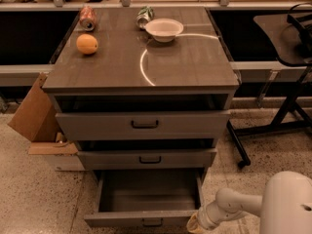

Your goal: Close bottom drawer

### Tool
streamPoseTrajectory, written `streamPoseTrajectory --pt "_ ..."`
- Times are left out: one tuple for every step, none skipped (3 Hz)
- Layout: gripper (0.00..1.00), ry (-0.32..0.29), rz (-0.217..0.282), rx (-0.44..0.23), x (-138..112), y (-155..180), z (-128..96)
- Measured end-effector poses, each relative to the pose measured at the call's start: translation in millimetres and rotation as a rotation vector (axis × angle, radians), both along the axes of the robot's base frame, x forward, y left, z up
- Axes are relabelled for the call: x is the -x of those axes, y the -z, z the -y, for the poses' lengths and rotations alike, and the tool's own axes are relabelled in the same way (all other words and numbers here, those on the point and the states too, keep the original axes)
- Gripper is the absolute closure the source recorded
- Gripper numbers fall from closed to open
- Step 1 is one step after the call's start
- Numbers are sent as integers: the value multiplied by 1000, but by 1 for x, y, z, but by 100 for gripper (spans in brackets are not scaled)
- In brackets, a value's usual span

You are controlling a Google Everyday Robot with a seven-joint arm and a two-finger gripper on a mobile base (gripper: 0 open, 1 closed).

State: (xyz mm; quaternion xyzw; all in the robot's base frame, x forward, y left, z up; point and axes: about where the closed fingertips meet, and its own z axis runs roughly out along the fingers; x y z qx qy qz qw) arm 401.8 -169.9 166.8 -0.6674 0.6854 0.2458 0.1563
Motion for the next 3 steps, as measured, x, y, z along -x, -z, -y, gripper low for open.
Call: streamPoseTrajectory --pt "100 11 21 0 -9 4 0" --pt "100 24 42 -10 -17 6 2" --pt "100 65 87 -41 -41 10 5"
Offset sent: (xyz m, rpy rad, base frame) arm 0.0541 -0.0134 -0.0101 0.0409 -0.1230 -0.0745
